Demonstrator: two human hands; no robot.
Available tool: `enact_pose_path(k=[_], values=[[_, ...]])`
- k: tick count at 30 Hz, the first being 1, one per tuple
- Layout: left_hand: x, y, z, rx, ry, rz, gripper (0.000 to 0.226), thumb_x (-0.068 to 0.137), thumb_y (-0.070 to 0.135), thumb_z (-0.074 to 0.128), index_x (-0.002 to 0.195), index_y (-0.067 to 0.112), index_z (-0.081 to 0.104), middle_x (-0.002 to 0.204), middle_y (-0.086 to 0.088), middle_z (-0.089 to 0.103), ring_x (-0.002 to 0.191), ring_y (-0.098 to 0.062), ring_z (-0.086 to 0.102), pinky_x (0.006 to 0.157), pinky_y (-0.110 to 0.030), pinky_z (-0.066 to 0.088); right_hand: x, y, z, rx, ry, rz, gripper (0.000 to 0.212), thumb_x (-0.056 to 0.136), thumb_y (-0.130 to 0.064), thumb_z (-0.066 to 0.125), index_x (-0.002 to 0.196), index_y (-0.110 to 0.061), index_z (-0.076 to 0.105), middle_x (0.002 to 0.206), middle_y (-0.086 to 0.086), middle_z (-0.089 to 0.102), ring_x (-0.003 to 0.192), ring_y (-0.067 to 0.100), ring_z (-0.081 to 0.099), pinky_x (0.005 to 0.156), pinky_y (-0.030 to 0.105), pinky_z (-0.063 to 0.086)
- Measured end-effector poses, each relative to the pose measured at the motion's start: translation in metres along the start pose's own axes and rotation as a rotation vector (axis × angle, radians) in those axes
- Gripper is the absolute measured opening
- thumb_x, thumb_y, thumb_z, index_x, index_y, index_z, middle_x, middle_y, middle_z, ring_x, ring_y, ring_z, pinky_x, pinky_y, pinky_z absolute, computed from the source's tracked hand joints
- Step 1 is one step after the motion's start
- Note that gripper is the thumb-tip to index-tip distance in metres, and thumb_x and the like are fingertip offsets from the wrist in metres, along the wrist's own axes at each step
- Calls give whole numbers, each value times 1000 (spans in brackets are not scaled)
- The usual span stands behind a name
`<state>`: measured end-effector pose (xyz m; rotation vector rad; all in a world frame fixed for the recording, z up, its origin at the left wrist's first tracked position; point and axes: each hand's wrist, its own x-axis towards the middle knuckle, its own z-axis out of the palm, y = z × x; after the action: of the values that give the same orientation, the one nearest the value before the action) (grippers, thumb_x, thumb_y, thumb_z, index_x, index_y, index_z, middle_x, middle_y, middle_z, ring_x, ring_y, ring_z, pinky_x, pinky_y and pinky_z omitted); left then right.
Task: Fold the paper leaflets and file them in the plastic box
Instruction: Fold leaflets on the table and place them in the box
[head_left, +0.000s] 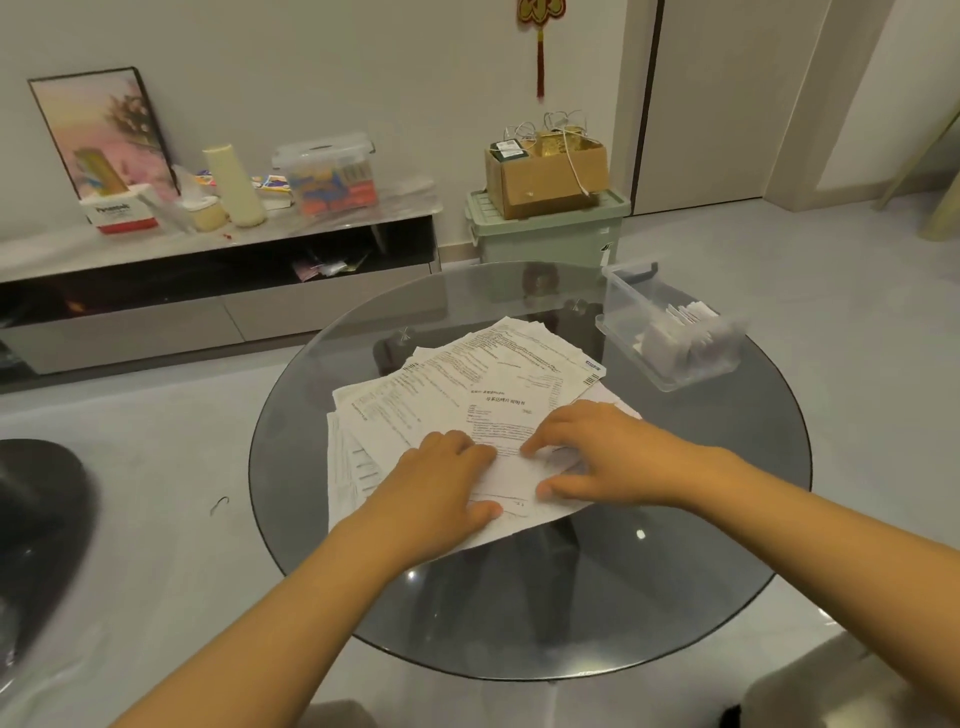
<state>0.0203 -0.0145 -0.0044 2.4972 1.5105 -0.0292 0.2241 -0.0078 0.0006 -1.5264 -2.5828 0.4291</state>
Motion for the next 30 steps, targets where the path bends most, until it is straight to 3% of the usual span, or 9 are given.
enact_pose_path(k=[5, 11, 16, 18, 20, 23, 26, 28, 30], values=[[-1, 0, 3, -87, 53, 18, 40, 90, 35, 57, 130, 28, 51, 127, 8, 48, 115, -12, 46, 96, -28, 40, -4, -4, 6, -33, -23, -24, 48, 83, -52, 61, 127, -35, 52, 129, -11, 49, 120, 11, 40, 95, 21, 30], [3, -2, 0, -85, 59, 20, 31, 89, 36, 61, 118, 27, 63, 115, 7, 61, 100, -13, 56, 90, -31, 45, -4, -8, 8, -31, -18, 1, 34, 87, -40, 60, 121, -35, 59, 129, -12, 52, 118, 10, 43, 98, 27, 37], [2, -5, -3, -62, 63, 60, 40, 86, 51, 58, 121, 32, 60, 123, 11, 58, 112, -10, 48, 99, -28, 33, -4, -6, 9, 14, 38, 38, 22, 90, -36, 51, 104, -31, 67, 102, -8, 67, 95, 14, 58, 82, 37, 50], [0, -6, -4, -67, 76, 88, 42, 84, 56, 56, 121, 35, 59, 125, 13, 53, 116, -8, 41, 101, -28, 27, -4, -7, 7, 46, 43, 50, 21, 91, -31, 49, 98, -26, 68, 94, -6, 68, 86, 15, 59, 77, 37, 50], [-1, -6, -4, -134, 77, 88, 40, 82, 55, 60, 115, 33, 61, 123, 14, 53, 115, -7, 42, 102, -28, 30, -6, -8, 3, 140, 56, 70, 18, 91, -26, 48, 94, -21, 65, 91, -5, 67, 84, 15, 58, 76, 33, 49], [-2, -3, -6, -336, 63, 22, 26, 81, 46, 66, 100, 28, 63, 103, 10, 61, 96, -8, 54, 87, -31, 48, -7, -11, -2, 307, 123, 115, 18, 93, -19, 44, 82, -15, 59, 77, -3, 59, 71, 9, 50, 65, 25, 40], [-1, -1, -5, -407, 125, -43, 17, 83, 37, 66, 75, 29, 54, 74, 12, 56, 70, -5, 52, 62, -25, 44, -6, -12, 0, 377, 161, 161, 23, 97, -23, 41, 75, -26, 50, 67, -9, 50, 62, 5, 43, 57, 18, 33], [1, -2, -2, -457, 170, -90, 19, 82, 34, 68, 78, 31, 50, 76, 16, 53, 67, -1, 48, 58, -17, 34, -3, -10, 5, 425, 188, 180, 14, 96, -29, 44, 86, -26, 52, 67, -7, 53, 60, 5, 44, 56, 19, 35], [4, -3, 1, -505, 190, -123, 22, 81, 32, 70, 90, 32, 50, 88, 18, 53, 73, 0, 48, 63, -15, 36, 0, -9, 10, 434, 185, 205, 12, 91, -37, 53, 100, -29, 51, 67, -5, 54, 60, 6, 46, 58, 21, 38]])
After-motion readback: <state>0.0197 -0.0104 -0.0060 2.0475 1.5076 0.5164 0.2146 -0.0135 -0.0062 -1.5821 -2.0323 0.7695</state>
